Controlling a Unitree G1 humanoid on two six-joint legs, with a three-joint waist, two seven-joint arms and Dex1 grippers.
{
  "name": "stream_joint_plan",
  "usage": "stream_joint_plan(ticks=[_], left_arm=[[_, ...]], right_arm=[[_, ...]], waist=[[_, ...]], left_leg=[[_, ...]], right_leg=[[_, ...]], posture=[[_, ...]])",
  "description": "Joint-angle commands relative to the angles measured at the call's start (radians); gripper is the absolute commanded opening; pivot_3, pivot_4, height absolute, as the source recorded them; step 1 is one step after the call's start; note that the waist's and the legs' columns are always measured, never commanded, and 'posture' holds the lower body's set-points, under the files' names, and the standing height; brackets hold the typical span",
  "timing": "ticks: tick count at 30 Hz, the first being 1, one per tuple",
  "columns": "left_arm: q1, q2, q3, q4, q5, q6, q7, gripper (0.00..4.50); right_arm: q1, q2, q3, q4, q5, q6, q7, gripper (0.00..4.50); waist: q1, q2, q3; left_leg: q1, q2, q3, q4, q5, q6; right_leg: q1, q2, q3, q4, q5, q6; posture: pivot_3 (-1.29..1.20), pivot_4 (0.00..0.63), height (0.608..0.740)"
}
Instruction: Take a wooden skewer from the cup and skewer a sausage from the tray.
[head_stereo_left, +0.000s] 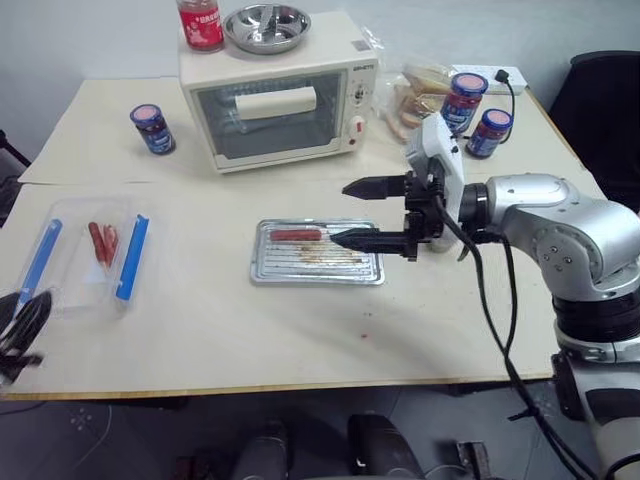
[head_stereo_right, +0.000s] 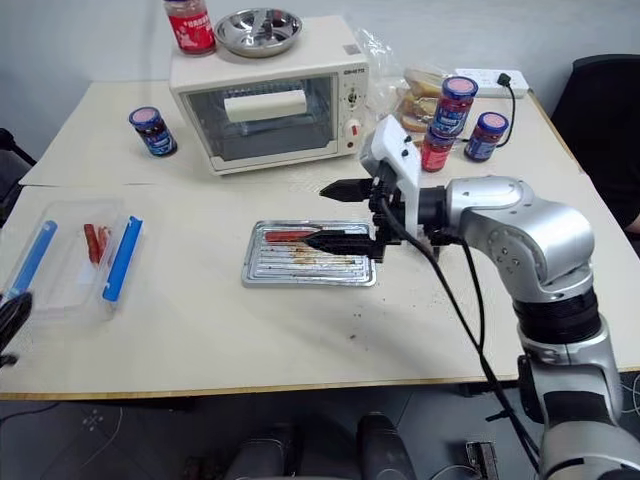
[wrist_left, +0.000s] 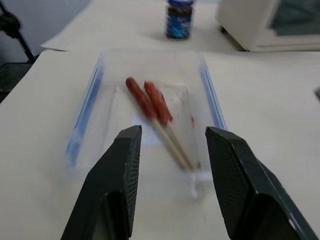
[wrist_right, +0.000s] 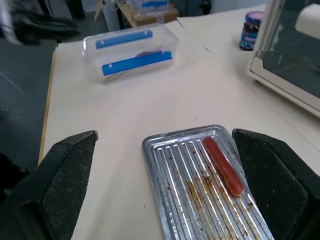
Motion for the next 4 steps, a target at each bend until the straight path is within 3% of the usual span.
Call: stream_joint_plan(ticks=[1, 4], left_arm=[[0.100, 0.049, 0.147, 0.012, -0.078, -0.006, -0.111, 2.14], [0.124, 0.078, 0.168, 0.074, -0.054, -0.038, -0.146, 2.14]], right_arm=[[-0.038, -0.034, -0.019, 0.007, 0.027, 0.018, 0.071, 4.50], [-0.044, -0.038, -0.031, 0.019, 0.042, 0.039, 0.092, 4.50]], waist=[[0.005, 0.000, 0.000], [0.008, 0.000, 0.000]], left_leg=[[0.000, 0.000, -0.001, 0.000, 0.000, 0.000], [0.002, 0.000, -0.001, 0.000, -0.002, 0.003]], right_leg=[[0.001, 0.000, -0.001, 0.000, 0.000, 0.000], [0.003, -0.001, -0.001, -0.001, 0.000, 0.000]], posture=[[0.00, 0.150, 0.740], [0.00, 0.150, 0.740]])
